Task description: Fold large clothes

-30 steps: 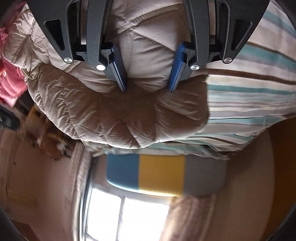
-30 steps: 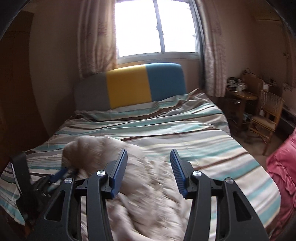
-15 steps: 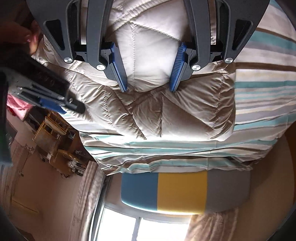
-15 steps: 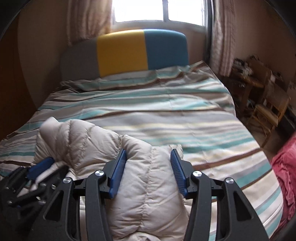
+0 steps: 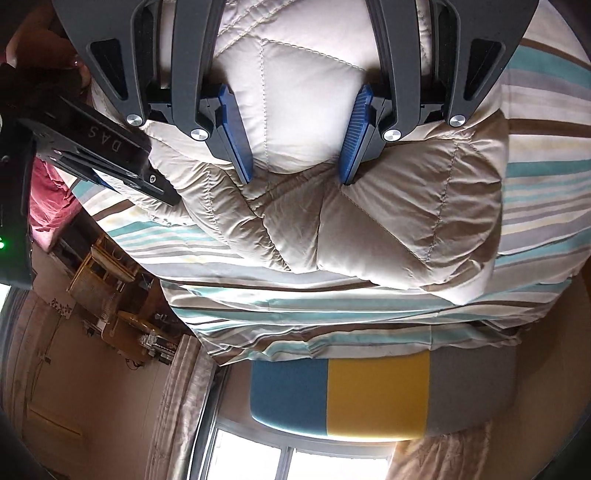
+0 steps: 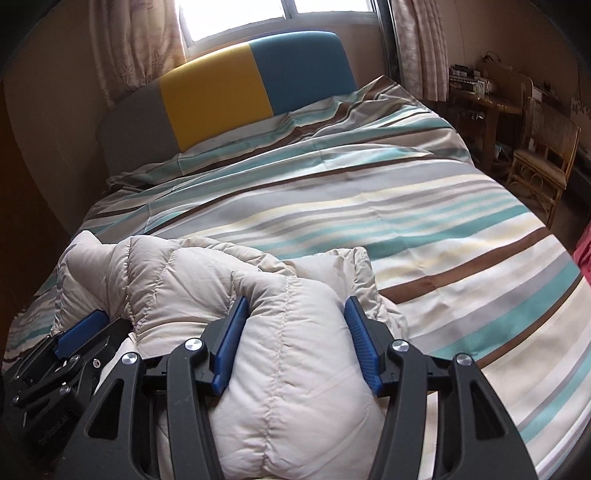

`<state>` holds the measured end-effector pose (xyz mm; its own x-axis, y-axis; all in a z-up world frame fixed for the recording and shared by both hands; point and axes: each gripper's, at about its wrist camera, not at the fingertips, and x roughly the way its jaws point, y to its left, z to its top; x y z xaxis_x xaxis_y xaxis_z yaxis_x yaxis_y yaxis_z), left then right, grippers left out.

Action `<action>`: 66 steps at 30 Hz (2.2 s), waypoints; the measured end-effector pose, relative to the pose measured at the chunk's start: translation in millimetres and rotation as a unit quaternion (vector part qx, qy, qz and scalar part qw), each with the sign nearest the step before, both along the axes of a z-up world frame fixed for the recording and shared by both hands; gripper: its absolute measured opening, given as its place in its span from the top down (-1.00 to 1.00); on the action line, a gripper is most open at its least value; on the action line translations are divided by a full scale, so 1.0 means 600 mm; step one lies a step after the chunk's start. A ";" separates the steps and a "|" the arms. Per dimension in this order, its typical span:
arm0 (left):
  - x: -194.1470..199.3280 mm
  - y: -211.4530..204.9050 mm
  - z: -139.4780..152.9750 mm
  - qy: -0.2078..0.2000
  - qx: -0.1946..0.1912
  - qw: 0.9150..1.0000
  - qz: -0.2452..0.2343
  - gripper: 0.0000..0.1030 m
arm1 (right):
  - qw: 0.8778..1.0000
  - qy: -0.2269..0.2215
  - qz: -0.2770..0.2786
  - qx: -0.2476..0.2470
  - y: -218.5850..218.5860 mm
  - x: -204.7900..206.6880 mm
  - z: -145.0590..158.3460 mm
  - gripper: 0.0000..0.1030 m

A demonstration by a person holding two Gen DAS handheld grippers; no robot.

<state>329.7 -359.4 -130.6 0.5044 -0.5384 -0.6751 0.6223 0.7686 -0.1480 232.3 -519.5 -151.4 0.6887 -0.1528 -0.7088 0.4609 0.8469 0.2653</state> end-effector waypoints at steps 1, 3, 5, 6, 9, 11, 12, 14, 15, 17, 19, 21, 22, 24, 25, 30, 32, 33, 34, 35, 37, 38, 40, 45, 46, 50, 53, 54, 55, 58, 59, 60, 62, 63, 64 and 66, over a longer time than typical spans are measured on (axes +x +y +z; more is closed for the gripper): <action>0.002 0.000 -0.003 0.000 0.000 1.000 0.000 0.07 | 1.000 0.000 0.000 0.000 0.000 0.001 -0.003 -0.04; 0.005 -0.003 -0.009 0.001 0.000 1.000 0.001 0.06 | 1.000 0.002 -0.001 -0.001 0.002 0.003 -0.007 -0.04; 0.008 -0.007 -0.013 0.002 0.002 1.000 0.002 0.06 | 1.000 0.006 -0.002 -0.001 0.001 0.008 -0.014 -0.04; 0.008 -0.007 -0.016 0.003 0.002 1.000 0.002 0.06 | 1.000 0.009 -0.001 -0.001 0.001 0.011 -0.017 -0.04; 0.012 -0.007 -0.023 0.006 0.000 1.000 0.004 0.06 | 1.000 0.021 0.000 -0.002 0.000 0.023 -0.027 -0.05; 0.018 -0.008 -0.028 0.008 -0.003 1.000 0.005 0.06 | 1.000 0.026 0.001 -0.006 0.001 0.029 -0.032 -0.06; 0.019 -0.010 -0.029 0.009 -0.003 1.000 0.006 0.06 | 1.000 0.028 -0.001 -0.009 0.001 0.032 -0.034 -0.06; 0.023 -0.012 -0.034 0.011 -0.002 1.000 0.007 0.06 | 1.000 0.029 -0.001 -0.011 0.000 0.036 -0.037 -0.06; 0.025 -0.013 -0.036 0.011 -0.002 1.000 0.007 0.06 | 1.000 0.029 -0.002 -0.010 -0.002 0.037 -0.040 -0.07; 0.026 -0.014 -0.039 0.012 -0.002 1.000 0.008 0.06 | 1.000 0.030 -0.003 -0.009 -0.004 0.040 -0.044 -0.07; 0.026 -0.015 -0.041 0.013 -0.002 1.000 0.009 0.06 | 0.999 0.031 -0.004 -0.010 -0.005 0.043 -0.046 -0.07; 0.026 -0.018 -0.043 0.012 0.001 1.000 0.010 0.06 | 0.999 0.032 -0.005 -0.010 -0.006 0.045 -0.048 -0.07; 0.026 -0.020 -0.044 0.010 0.003 1.000 0.011 0.06 | 0.999 0.033 -0.005 -0.011 -0.006 0.046 -0.049 -0.07; 0.025 -0.022 -0.044 0.007 0.008 1.000 0.012 0.06 | 0.999 0.035 -0.005 -0.012 -0.005 0.047 -0.051 -0.08; 0.025 -0.023 -0.045 0.007 0.010 1.000 0.013 0.06 | 0.999 0.035 -0.004 -0.012 -0.005 0.047 -0.052 -0.08; 0.029 -0.029 -0.045 0.007 0.021 1.000 0.019 0.06 | 0.999 0.034 -0.005 -0.021 -0.006 0.060 -0.059 -0.09; 0.025 -0.030 -0.041 0.001 0.026 0.999 0.023 0.06 | 0.999 0.036 -0.005 -0.025 -0.005 0.062 -0.060 -0.09; 0.021 -0.031 -0.037 -0.004 0.031 0.999 0.026 0.06 | 0.999 0.035 -0.004 -0.025 -0.005 0.062 -0.060 -0.09; 0.017 -0.030 -0.035 -0.008 0.035 0.999 0.027 0.05 | 0.999 0.033 -0.003 -0.024 -0.006 0.061 -0.059 -0.09; 0.010 -0.031 -0.027 -0.014 0.044 0.998 0.032 0.00 | 0.999 0.028 -0.002 -0.022 -0.007 0.058 -0.058 -0.09; -0.006 -0.027 -0.016 -0.027 0.057 0.997 0.044 -0.14 | 1.000 0.009 0.002 -0.010 -0.012 0.048 -0.054 -0.09; -0.018 -0.024 -0.010 -0.036 0.061 0.996 0.050 -0.31 | 1.000 -0.002 0.000 -0.007 -0.014 0.040 -0.050 -0.09; -0.051 -0.013 0.004 -0.054 0.060 0.996 0.049 -0.60 | 1.000 -0.016 -0.001 -0.012 -0.010 0.027 -0.036 -0.11; -0.119 0.024 0.003 -0.096 0.046 0.994 0.033 -0.80 | 0.998 -0.059 0.002 -0.016 0.007 -0.038 -0.004 -0.29; -0.126 0.028 -0.003 -0.106 0.042 0.993 0.033 -0.81 | 0.998 -0.062 0.000 -0.012 0.009 -0.048 -0.005 -0.32; -0.128 0.028 -0.026 -0.118 0.028 0.992 0.024 -0.81 | 0.998 -0.051 -0.008 -0.033 0.022 -0.046 -0.017 -0.33; -0.118 0.017 -0.029 -0.109 0.044 0.993 0.025 -0.82 | 0.998 -0.026 -0.006 -0.050 0.030 -0.024 -0.025 -0.35; -0.118 0.018 -0.023 -0.102 0.045 0.994 0.021 -0.82 | 0.999 -0.022 -0.003 -0.044 0.028 -0.023 -0.025 -0.35; -0.118 0.020 -0.015 -0.094 0.046 0.994 0.013 -0.84 | 0.999 -0.021 0.002 -0.034 0.023 -0.024 -0.021 -0.35; -0.107 0.028 0.019 -0.072 0.065 0.995 -0.009 -0.85 | 1.000 -0.023 0.018 0.002 0.004 -0.036 0.002 -0.35; -0.094 0.038 0.040 -0.078 0.059 0.995 0.008 -0.85 | 0.999 -0.031 0.022 0.012 -0.003 -0.041 0.022 -0.35; -0.084 0.046 0.054 -0.080 0.050 0.995 0.021 -0.85 | 0.999 -0.041 0.022 0.014 -0.006 -0.044 0.037 -0.36; -0.040 0.059 0.084 -0.063 0.019 0.996 0.058 -0.86 | 0.998 -0.061 0.032 0.012 -0.009 -0.043 0.072 -0.37; -0.017 0.060 0.091 -0.052 0.011 0.996 0.074 -0.86 | 0.997 -0.067 0.044 0.011 -0.008 -0.035 0.088 -0.37; 0.001 0.057 0.093 -0.042 0.012 0.995 0.086 -0.86 | 0.996 -0.067 0.054 0.006 -0.005 -0.024 0.098 -0.37; 0.049 0.040 0.090 -0.023 0.026 0.993 0.114 -0.86 | 0.995 -0.058 0.074 -0.016 0.005 0.008 0.109 -0.27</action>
